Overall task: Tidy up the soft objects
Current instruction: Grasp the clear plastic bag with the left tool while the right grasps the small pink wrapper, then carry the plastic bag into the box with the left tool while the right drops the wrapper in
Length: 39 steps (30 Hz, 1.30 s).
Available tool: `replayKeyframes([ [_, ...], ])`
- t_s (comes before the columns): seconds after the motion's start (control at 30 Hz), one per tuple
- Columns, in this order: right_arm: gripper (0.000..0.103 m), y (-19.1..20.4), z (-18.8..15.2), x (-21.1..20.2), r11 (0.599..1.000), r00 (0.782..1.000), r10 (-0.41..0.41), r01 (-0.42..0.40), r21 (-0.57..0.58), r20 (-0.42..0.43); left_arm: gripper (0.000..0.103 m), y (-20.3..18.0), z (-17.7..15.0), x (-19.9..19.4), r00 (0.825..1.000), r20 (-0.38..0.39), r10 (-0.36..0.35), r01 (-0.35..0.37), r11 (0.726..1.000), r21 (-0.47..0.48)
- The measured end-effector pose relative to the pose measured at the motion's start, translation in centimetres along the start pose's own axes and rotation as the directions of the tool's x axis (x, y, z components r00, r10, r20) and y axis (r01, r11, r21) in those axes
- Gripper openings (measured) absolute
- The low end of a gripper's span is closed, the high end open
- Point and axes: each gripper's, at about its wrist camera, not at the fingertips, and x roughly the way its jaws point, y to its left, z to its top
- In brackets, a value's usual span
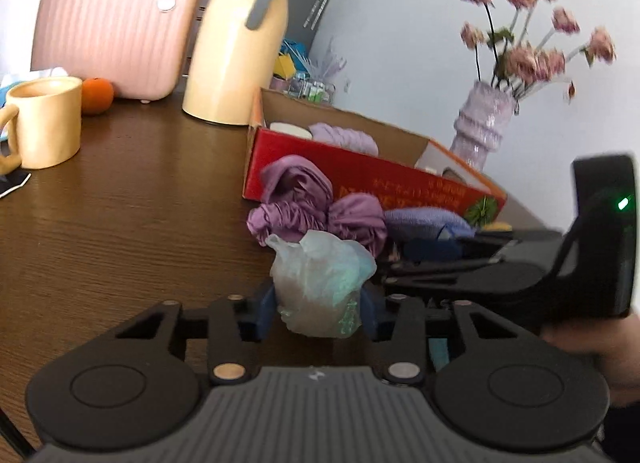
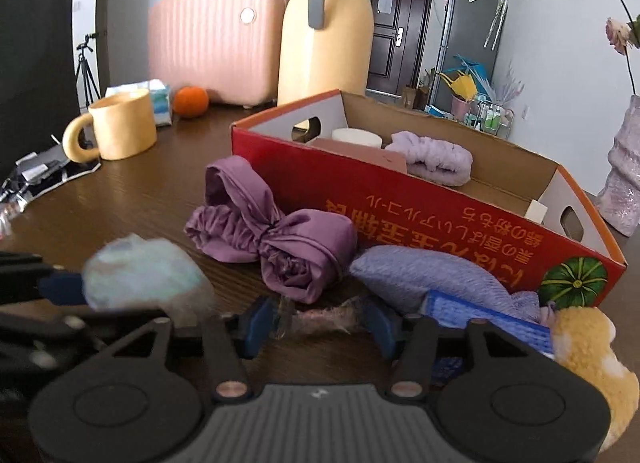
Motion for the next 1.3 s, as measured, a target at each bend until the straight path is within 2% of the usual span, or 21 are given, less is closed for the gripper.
replayKeyframes([
  [0.2, 0.039, 0.1, -0.3, 0.6, 1.0, 1.0, 0.015, -0.014, 0.016, -0.017, 0.04, 0.0, 0.1, 0.0, 0.999, 0.006, 0.031, -0.031, 1.0, 0.004],
  [0.37, 0.033, -0.2, -0.9, 0.1, 0.999, 1.0, 0.029, -0.029, 0.029, -0.001, 0.039, -0.4, -0.1, -0.3, 0.998, 0.013, 0.061, -0.062, 0.998, 0.021],
  [0.57, 0.028, 0.3, -1.7, -1.9, 0.996, 0.997, 0.078, -0.079, 0.031, 0.013, 0.039, -1.5, -1.4, -3.0, 0.998, 0.028, 0.059, -0.059, 0.998, 0.005],
  [0.73, 0.028, 1.2, -3.4, -5.4, 0.99, 0.99, 0.127, -0.13, 0.046, 0.06, 0.039, -2.6, -2.0, -5.1, 0.995, 0.035, 0.092, -0.092, 0.995, 0.024],
  [0.87, 0.028, 1.2, -5.0, -9.6, 0.984, 0.979, 0.155, -0.165, 0.07, 0.128, 0.039, -4.4, -2.2, -7.0, 0.994, 0.054, 0.09, -0.093, 0.994, 0.058],
  [1.13, 0.028, -2.1, -9.4, -18.3, 0.98, 0.966, 0.09, -0.128, 0.149, 0.243, 0.039, -10.5, -3.3, -8.4, 0.997, 0.071, 0.013, -0.026, 0.984, 0.177],
  [1.3, 0.028, -4.5, -11.2, -20.2, 0.974, 0.964, 0.047, -0.102, 0.204, 0.261, 0.039, -12.5, -2.6, -7.4, 0.998, 0.059, -0.016, 0.003, 0.977, 0.212],
])
